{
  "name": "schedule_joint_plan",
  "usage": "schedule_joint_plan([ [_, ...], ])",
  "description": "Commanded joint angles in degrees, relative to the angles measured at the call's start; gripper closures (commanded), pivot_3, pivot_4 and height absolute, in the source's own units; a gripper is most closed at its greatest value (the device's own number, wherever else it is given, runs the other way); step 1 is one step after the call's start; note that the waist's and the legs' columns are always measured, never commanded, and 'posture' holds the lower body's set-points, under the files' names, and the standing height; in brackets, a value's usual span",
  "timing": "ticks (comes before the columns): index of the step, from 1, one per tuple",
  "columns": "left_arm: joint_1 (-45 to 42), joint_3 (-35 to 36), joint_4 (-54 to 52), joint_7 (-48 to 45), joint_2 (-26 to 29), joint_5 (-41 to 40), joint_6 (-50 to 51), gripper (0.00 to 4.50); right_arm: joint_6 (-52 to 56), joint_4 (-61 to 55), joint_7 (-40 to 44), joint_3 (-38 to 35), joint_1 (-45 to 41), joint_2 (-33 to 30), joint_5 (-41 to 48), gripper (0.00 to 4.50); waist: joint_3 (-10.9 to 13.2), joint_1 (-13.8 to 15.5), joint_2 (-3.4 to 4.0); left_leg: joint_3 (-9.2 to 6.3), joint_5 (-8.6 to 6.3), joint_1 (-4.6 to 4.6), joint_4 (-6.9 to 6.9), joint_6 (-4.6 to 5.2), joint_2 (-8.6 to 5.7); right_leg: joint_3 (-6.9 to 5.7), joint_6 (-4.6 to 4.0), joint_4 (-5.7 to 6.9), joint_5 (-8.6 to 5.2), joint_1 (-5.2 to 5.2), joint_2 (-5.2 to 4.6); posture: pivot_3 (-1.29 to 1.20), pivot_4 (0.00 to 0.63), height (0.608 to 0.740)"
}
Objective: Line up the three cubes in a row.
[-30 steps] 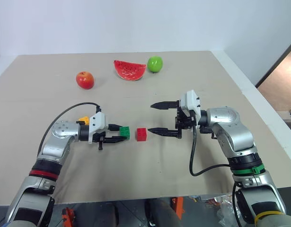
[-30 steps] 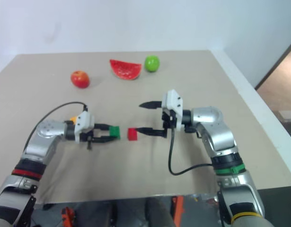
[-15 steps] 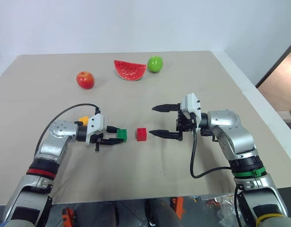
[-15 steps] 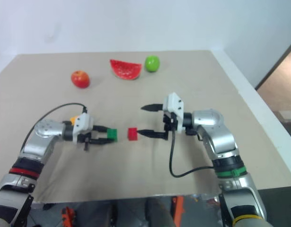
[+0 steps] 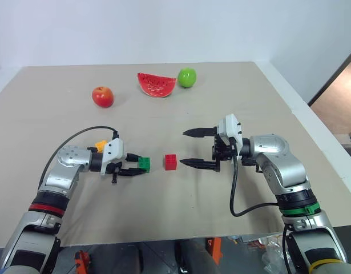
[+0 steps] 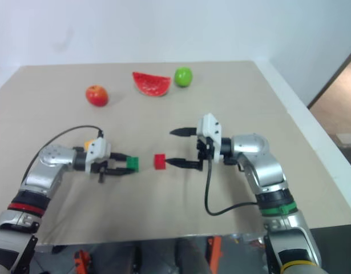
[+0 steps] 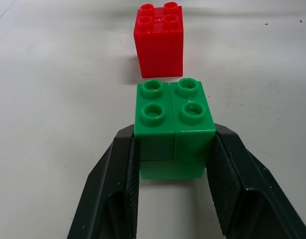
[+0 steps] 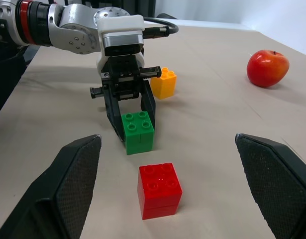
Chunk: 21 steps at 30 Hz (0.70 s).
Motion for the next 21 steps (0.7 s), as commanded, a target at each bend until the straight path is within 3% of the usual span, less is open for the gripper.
schedule_joint_plan([
  [1,0.15,-0.17,0.75,0.0,1.12,1.75,-1.59,1.89,-0.65,-1.8,0.67,-0.47,0.11,-0.43,0.48,0.0,0.0,-0.01,0.0,0.01,0.0,0.02,0.01,0.0,0.0,0.01,0.0,0.03,0.0,0.0,0.0,0.0,0.15,0.74],
  [4,0.28,-0.15,0.56,-0.15,1.24,2.09,-2.27,0.8,-0.68,-1.82,0.83,-0.46,0.32,-0.62,0.37,0.0,0.0,0.01,0.0,0.01,0.01,0.05,0.03,0.01,0.0,0.02,-0.01,0.12,-0.01,0.0,0.01,0.0,0.15,0.74],
  [7,1.09,0.4,-1.3,-0.25,2.3,1.96,-2.72,0.09,-0.72,-1.73,0.97,-0.5,0.36,-0.57,0.23,0.0,0.0,-0.03,0.0,0.02,0.02,0.08,0.08,0.01,-0.01,0.04,-0.01,0.18,-0.01,0.0,0.01,0.0,0.15,0.74],
  [16,13.72,8.46,-25.06,5.79,10.26,-4.01,9.62,0.09,-0.91,-1.8,1.44,-0.72,0.8,-0.87,0.4,0.0,0.0,-0.15,0.0,0.03,0.02,0.11,0.1,0.01,0.06,0.07,-0.04,0.33,-0.06,-0.04,0.04,0.0,0.15,0.74],
  [21,24.0,19.68,-41.61,19.13,9.5,-10.66,24.16,0.09,-1.53,-0.62,2.16,-0.68,0.46,-0.84,0.45,0.0,0.0,-0.09,0.0,0.04,0.02,0.21,0.12,0.01,0.06,0.06,-0.04,0.44,-0.08,0.0,0.0,0.0,0.15,0.74],
])
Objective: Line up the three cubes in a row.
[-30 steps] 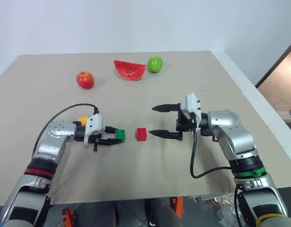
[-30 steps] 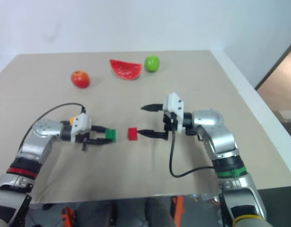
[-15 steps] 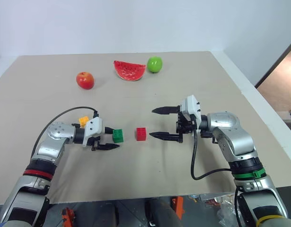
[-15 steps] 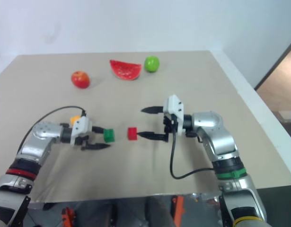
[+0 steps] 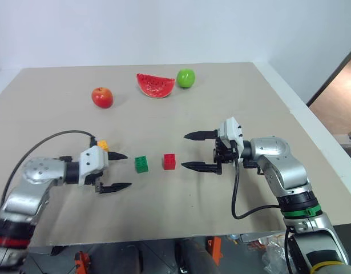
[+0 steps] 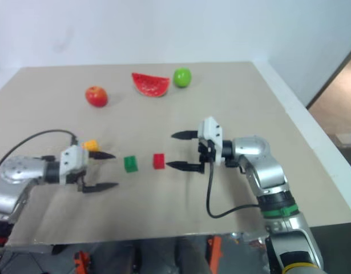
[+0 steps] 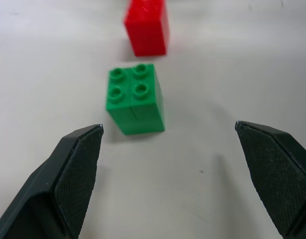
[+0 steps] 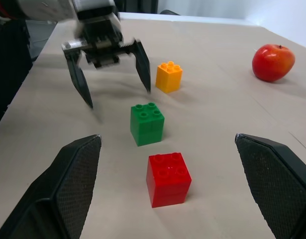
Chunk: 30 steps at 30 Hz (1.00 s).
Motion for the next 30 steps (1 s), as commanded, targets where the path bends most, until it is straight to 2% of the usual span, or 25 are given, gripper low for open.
schedule_joint_plan([
  [1,4.71,10.59,-12.18,12.75,-1.98,-6.23,11.57,0.09,-1.06,-0.38,0.99,-0.62,-0.92,-0.1,0.56,0.0,0.0,0.0,0.0,0.0,0.0,0.03,0.02,-0.01,0.02,0.0,0.0,0.01,0.0,0.01,0.01,0.0,0.15,0.74],
  [4,8.35,16.92,-18.19,25.23,-8.26,-8.67,17.42,0.09,-1.12,0.47,1.4,-0.69,-1.72,0.09,0.67,0.0,0.0,0.01,0.0,0.0,0.01,0.18,0.03,0.0,0.01,0.0,-0.01,0.05,0.0,0.13,0.01,0.0,0.15,0.74],
  [8,9.01,19.38,-23.27,43.52,-20.67,-4.65,17.57,0.09,-1.55,2.01,2.14,-0.44,-2.8,0.29,0.4,0.0,-0.01,0.04,-0.02,0.02,0.02,0.32,0.05,-0.01,0.0,0.04,0.0,0.05,0.01,0.28,0.0,0.0,0.15,0.74],
  [10,8.07,17.85,-24.34,53.43,-27.83,-1.79,18.41,0.09,-1.59,2.71,2.51,-0.26,-3.54,0.39,0.26,0.0,-0.01,0.11,-0.03,-0.03,0.03,0.33,0.12,-0.03,-0.02,0.02,0.01,0.06,0.04,0.34,0.0,0.0,0.15,0.74],
  [12,7.26,15.78,-24.23,59.52,-32.74,0.55,19.2,0.09,-1.52,3.15,2.68,-0.14,-4.13,0.52,0.1,0.0,-0.02,0.1,-0.05,-0.05,0.04,0.34,0.14,-0.05,-0.04,0.02,0.03,0.05,0.05,0.39,-0.02,0.0,0.15,0.74],
  [15,5.56,12.64,-22.64,65.74,-37.49,3.75,19.86,0.09,-1.26,3.36,2.85,-0.14,-4.65,0.4,0.04,0.0,-0.02,0.09,-0.06,-0.03,0.05,0.43,0.18,-0.07,-0.09,0.07,0.07,0.05,0.11,0.49,-0.01,0.0,0.15,0.74],
  [18,4.06,11.24,-20.44,69.31,-39.93,5.45,20.88,0.09,-0.98,3.18,3.03,-0.27,-4.71,-0.01,-0.07,0.0,-0.02,0.09,-0.07,-0.03,0.05,0.48,0.18,-0.08,-0.11,0.08,0.07,0.04,0.11,0.56,-0.01,0.0,0.15,0.74],
  [24,1.65,10.83,-15.4,73.22,-41.37,7.35,22.06,0.09,-0.27,2.57,2.68,-0.59,-4.76,-0.54,-0.09,0.0,-0.02,-0.01,-0.07,-0.05,0.05,0.52,0.15,-0.08,-0.1,0.07,0.07,0.04,0.1,0.57,0.03,0.0,0.15,0.74],
  [30,0.73,8.92,-11.27,73.32,-41.27,8.31,21.68,0.09,0.44,1.54,2.18,-0.7,-4.26,-0.81,0.07,0.0,-0.01,0.04,-0.07,-0.03,0.05,0.49,0.15,-0.08,-0.12,0.08,0.07,0.01,0.1,0.57,0.0,0.0,0.15,0.74],
])
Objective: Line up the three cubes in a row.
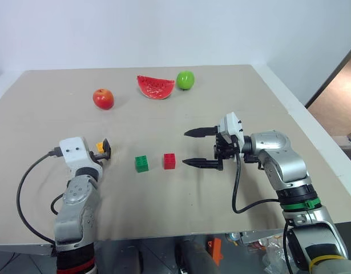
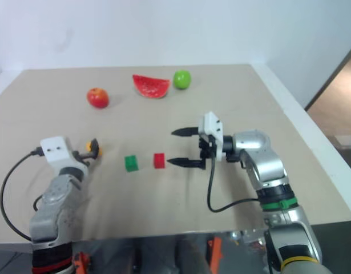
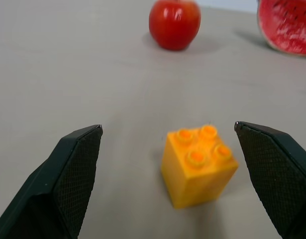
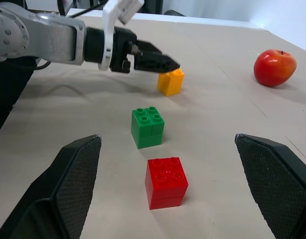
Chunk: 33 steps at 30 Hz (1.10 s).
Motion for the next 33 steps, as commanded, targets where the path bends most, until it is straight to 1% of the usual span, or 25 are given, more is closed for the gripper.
schedule_joint_plan([
  [1,-1.34,-1.45,1.19,0.33,0.28,1.54,-1.05,0.09,0.15,-2.26,-0.1,-0.97,-0.67,-0.79,0.43,0.0,0.0,0.03,0.0,0.0,0.0,0.0,0.0,0.0,0.0,-0.01,0.0,0.0,0.0,0.0,-0.01,0.0,0.15,0.74],
  [9,-3.49,-1.82,5.69,0.39,0.6,2.78,-2.43,0.09,0.18,-2.63,-0.39,-1.18,0.03,-1.28,0.46,0.0,0.0,0.02,-0.01,-0.01,0.0,0.0,-0.02,0.0,0.0,-0.02,0.0,-0.01,0.0,-0.01,0.01,0.0,0.15,0.74],
  [12,-4.24,-1.31,6.92,1.48,0.97,3.72,-3.13,0.9,0.12,-2.66,-0.43,-1.19,0.23,-1.37,0.46,0.0,0.01,0.02,-0.01,-0.01,0.0,0.0,-0.02,0.0,0.0,-0.01,0.0,-0.01,0.0,0.0,0.0,0.0,0.15,0.74],
  [17,-4.71,-0.88,7.7,1.21,1.47,3.66,-3.43,2.61,0.01,-2.58,-0.44,-1.17,0.43,-1.37,0.46,0.0,0.01,0.02,-0.01,-0.01,0.0,-0.01,-0.03,0.0,0.0,-0.01,0.0,-0.03,0.0,-0.01,0.0,0.0,0.15,0.74],
  [19,-4.61,-1.04,7.64,1.07,1.79,3.86,-3.33,3.18,-0.09,-2.44,-0.39,-1.13,0.44,-1.31,0.45,0.0,0.01,0.03,-0.01,-0.01,0.0,-0.01,-0.03,0.0,0.0,-0.02,0.01,-0.04,0.0,0.0,0.0,0.0,0.15,0.74],
  [24,-2.7,-1.65,5.91,-1.36,2.33,2.86,-4.02,3.17,-0.33,-2.11,-0.32,-1.0,0.35,-1.12,0.36,0.0,0.01,-0.01,-0.01,-0.01,0.0,-0.01,-0.04,0.0,0.0,-0.01,0.01,-0.04,-0.01,-0.01,0.0,0.0,0.15,0.74],
  [27,0.56,-3.4,2.79,-3.42,3.97,4.13,-4.97,3.17,-0.27,-2.25,-0.32,-0.98,0.42,-1.14,0.39,0.0,0.01,-0.04,-0.01,0.01,0.0,0.0,-0.1,-0.01,0.0,0.01,0.0,-0.05,-0.01,-0.04,0.0,0.0,0.15,0.74],
  [33,8.82,-4.32,-6.79,-6.43,4.29,2.95,-6.13,3.17,0.01,-2.58,-0.34,-0.99,0.73,-1.36,0.4,0.0,0.01,0.01,-0.01,0.02,0.0,-0.07,-0.21,-0.01,0.01,0.02,0.0,-0.15,-0.03,-0.12,-0.02,0.0,0.15,0.74],
])
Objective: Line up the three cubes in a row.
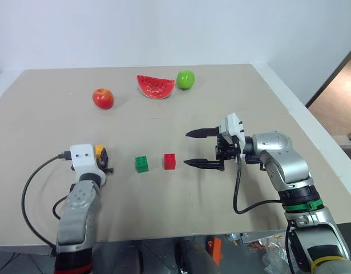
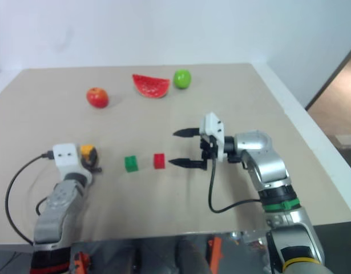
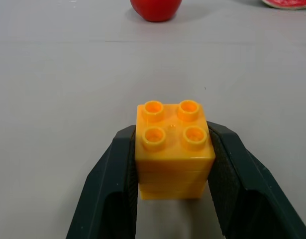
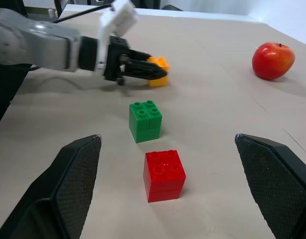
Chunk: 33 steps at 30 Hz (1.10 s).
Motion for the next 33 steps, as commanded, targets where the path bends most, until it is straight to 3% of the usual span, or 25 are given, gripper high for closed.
schedule_joint_plan([
  [1,3.28,-0.62,-7.53,-2.0,0.66,-0.62,-2.03,3.17,-0.27,-2.12,-0.05,-0.98,0.09,-0.67,0.4,0.0,0.0,0.0,0.0,0.01,0.0,-0.01,0.0,0.0,0.0,0.0,0.0,0.0,0.0,-0.02,-0.01,0.0,0.15,0.74],
  [11,7.58,-8.25,-11.91,-2.95,2.03,4.09,-0.91,3.17,-0.04,-2.76,-0.11,-1.09,0.75,-1.1,0.46,0.0,0.01,0.0,-0.01,0.02,0.0,-0.01,-0.01,0.0,-0.01,0.02,0.0,0.0,0.0,-0.05,0.01,0.0,0.15,0.74],
  [32,7.99,-3.62,-10.61,-1.7,-1.11,2.22,2.05,3.17,0.34,-3.07,-0.48,-1.22,1.07,-1.19,0.65,0.0,0.01,-0.03,-0.01,0.07,0.0,-0.02,-0.14,0.0,0.0,0.08,-0.02,-0.01,-0.02,-0.14,0.03,0.0,0.15,0.74],
  [33,7.89,-3.33,-10.48,-1.74,-1.25,1.91,2.07,2.67,0.31,-3.0,-0.5,-1.19,1.01,-1.14,0.63,0.0,0.01,-0.03,-0.01,0.07,0.0,-0.02,-0.14,0.0,0.0,0.09,-0.02,-0.01,-0.02,-0.14,0.03,0.0,0.15,0.74],
])
